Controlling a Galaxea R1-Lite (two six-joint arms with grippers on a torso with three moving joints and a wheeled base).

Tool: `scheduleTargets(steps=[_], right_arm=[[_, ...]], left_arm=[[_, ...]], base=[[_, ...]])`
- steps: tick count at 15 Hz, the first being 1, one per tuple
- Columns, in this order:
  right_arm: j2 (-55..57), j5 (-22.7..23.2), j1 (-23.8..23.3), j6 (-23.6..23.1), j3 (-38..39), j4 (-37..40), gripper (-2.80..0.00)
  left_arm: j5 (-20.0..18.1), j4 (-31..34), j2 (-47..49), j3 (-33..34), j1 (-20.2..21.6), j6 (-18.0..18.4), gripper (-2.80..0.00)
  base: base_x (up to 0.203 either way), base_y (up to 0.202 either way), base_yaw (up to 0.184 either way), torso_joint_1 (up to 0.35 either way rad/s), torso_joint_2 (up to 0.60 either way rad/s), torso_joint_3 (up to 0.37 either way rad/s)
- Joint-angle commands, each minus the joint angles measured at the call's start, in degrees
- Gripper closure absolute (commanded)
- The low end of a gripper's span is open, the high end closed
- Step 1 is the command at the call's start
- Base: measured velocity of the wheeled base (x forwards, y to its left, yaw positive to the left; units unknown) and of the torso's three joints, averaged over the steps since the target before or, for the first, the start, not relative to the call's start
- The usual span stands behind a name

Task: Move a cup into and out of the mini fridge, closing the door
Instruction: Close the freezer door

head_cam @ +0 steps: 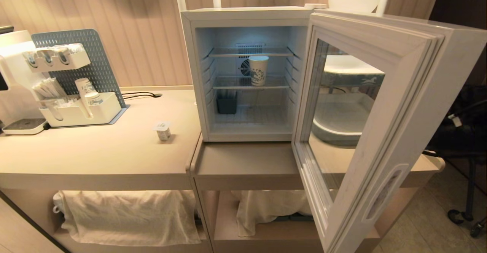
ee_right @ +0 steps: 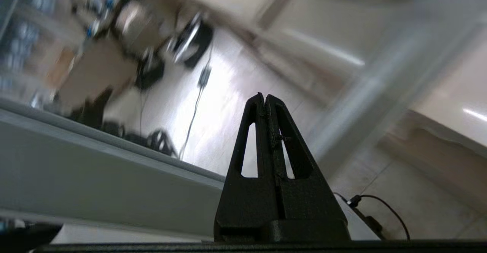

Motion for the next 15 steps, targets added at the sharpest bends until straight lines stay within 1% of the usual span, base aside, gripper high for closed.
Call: scheduleTargets(steps=[1, 3, 5, 6, 7, 8, 10, 11, 12, 13, 14, 15], right_arm=[[-4.1, -2.5, 9.5, -0.5, 1.5, -0.5, 0.0], [-8.1, -8.1, 19.0, -0.8, 2.6, -1.1, 0.0], [-9.2, -14.5, 25.5, -0.8, 1.8, -1.4, 0.0], [-8.7, -18.3, 28.6, 0.2, 0.2, -1.5, 0.0], [-7.2, -23.0, 31.3, 2.5, -2.8, -2.2, 0.0], [-4.5, -28.7, 33.7, 5.5, -5.9, -3.7, 0.0], [3.1, -43.3, 37.9, 11.7, -15.1, -7.9, 0.0], [7.3, -49.4, 39.5, 13.4, -21.4, -8.5, 0.0], [11.2, -54.2, 40.6, 14.3, -27.6, -8.1, 0.0], [15.8, -59.2, 41.6, 15.0, -35.6, -6.4, 0.0], [20.6, -63.6, 42.5, 15.5, -43.0, -4.4, 0.0], [25.6, -67.2, 43.2, 15.4, -48.7, -3.1, 0.0]], left_arm=[[0.0, 0.0, 0.1, 0.0, 0.1, 0.0, 0.0], [0.0, 0.0, 0.1, 0.1, 0.0, 0.0, 0.0], [0.0, 0.0, 0.1, 0.1, 0.0, -0.1, 0.0], [0.1, 0.0, 0.1, 0.1, 0.0, -0.2, 0.0], [0.1, 0.0, 0.1, 0.1, 0.0, -0.3, 0.0], [0.1, 0.0, 0.1, 0.1, 0.0, -0.3, 0.0], [0.1, 0.0, 0.1, 0.1, 0.0, -0.3, 0.0], [0.1, 0.0, 0.1, 0.1, 0.0, -0.4, 0.0], [0.1, 0.0, 0.1, 0.1, 0.0, -0.4, 0.0], [0.1, 0.0, 0.1, 0.1, 0.1, -0.4, 0.0], [0.1, 0.0, 0.1, 0.1, 0.0, -0.4, 0.0], [0.1, -0.1, 0.1, 0.1, 0.0, -0.4, 0.0]], base=[[0.0, 0.0, 0.0, 0.0, 0.0, 0.0], [0.0, 0.0, 0.0, 0.0, 0.0, 0.0], [0.0, 0.0, 0.0, 0.0, 0.0, 0.0], [0.0, 0.0, 0.0, 0.0, 0.0, 0.0], [0.0, 0.0, 0.0, 0.0, 0.0, 0.0], [0.0, 0.0, 0.0, 0.0, 0.0, 0.0], [0.0, 0.0, 0.0, 0.0, 0.0, 0.0], [0.0, 0.0, 0.0, 0.0, 0.0, 0.0], [0.0, 0.0, 0.0, 0.0, 0.0, 0.0], [0.0, 0.0, 0.0, 0.0, 0.0, 0.0], [0.0, 0.0, 0.0, 0.0, 0.0, 0.0], [0.0, 0.0, 0.0, 0.0, 0.0, 0.0]])
